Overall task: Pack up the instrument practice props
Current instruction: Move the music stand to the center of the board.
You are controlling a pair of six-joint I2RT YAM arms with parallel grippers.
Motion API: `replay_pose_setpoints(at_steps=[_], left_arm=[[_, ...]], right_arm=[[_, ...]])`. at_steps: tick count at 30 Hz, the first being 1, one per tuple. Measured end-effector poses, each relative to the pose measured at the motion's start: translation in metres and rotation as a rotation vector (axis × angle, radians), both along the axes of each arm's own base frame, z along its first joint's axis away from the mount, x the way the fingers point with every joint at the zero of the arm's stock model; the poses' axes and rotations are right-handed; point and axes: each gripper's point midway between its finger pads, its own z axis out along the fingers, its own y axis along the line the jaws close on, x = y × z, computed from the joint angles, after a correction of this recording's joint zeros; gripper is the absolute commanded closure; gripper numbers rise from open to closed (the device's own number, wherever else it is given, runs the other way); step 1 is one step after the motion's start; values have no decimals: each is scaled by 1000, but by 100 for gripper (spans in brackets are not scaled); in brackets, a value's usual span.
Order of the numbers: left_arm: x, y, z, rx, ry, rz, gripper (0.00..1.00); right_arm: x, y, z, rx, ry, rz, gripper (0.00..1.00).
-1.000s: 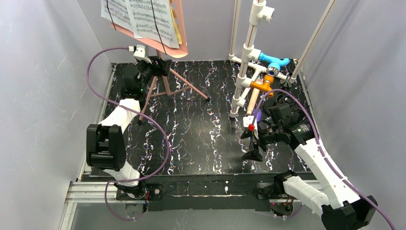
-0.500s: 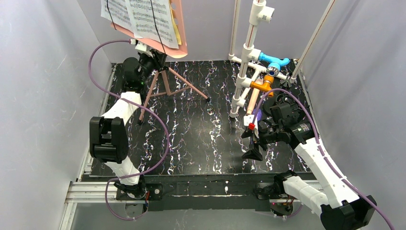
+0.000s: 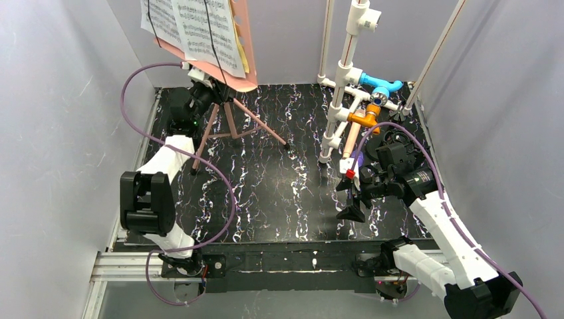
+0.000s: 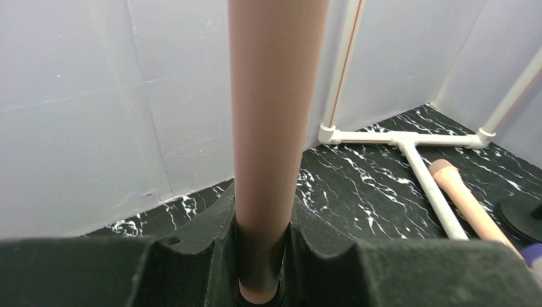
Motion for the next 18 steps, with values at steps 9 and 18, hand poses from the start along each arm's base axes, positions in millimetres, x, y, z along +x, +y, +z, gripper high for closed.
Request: replay_pose_setpoints(at_steps=[9, 18], left_arm=[[-62, -4, 6, -34, 36, 4, 100], [-117, -18, 13, -62, 55, 50, 100]], right_arm=[[0, 0, 2, 9, 0, -8, 2], [1, -1, 4, 20, -1, -17, 2]])
